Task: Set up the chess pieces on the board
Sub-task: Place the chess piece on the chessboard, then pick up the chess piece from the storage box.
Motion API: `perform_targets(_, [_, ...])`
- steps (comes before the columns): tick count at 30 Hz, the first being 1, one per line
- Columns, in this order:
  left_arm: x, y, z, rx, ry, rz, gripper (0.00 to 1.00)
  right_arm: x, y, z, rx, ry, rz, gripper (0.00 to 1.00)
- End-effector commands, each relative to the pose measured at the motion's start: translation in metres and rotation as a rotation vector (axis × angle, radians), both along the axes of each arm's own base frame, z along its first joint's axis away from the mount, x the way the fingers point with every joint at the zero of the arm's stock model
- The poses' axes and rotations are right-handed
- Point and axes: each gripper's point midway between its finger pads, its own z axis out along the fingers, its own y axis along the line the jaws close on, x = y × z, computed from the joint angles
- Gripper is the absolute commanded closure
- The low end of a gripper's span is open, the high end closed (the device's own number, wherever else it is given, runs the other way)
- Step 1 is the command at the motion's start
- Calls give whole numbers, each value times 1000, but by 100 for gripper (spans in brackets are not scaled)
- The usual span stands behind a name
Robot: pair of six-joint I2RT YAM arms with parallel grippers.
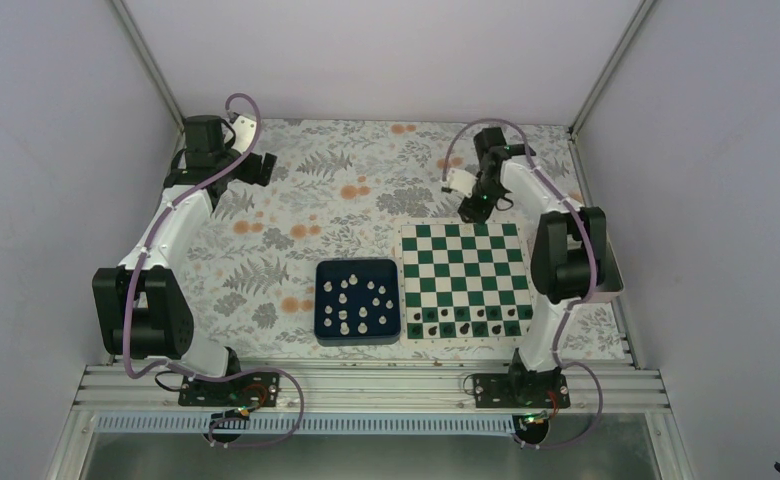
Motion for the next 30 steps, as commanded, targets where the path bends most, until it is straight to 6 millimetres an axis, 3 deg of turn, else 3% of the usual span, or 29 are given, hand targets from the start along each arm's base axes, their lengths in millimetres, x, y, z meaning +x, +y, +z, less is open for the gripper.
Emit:
perform_targets(1, [-2, -3, 12, 2, -36, -12, 0, 2, 37, 66, 10, -135, 76, 39])
perform_targets(5, [-2, -1, 11, 6, -35, -6, 0, -27, 104, 83, 43, -133, 229, 39])
perform_targets(8, [-2, -1, 11, 8, -37, -6, 0, -63, 154, 77, 58, -93, 355, 41])
perform_targets(14, [-2, -1, 10, 6, -33, -7, 0, -124, 222, 59, 89, -38, 551, 47])
perform_targets(18, [-2, 0, 9, 8, -30, -5, 0, -139, 242, 47, 103, -23, 608, 50])
perform_targets(30, [-1, 1, 8, 11, -31, 2, 0, -165, 274, 16, 145, 63, 694, 60])
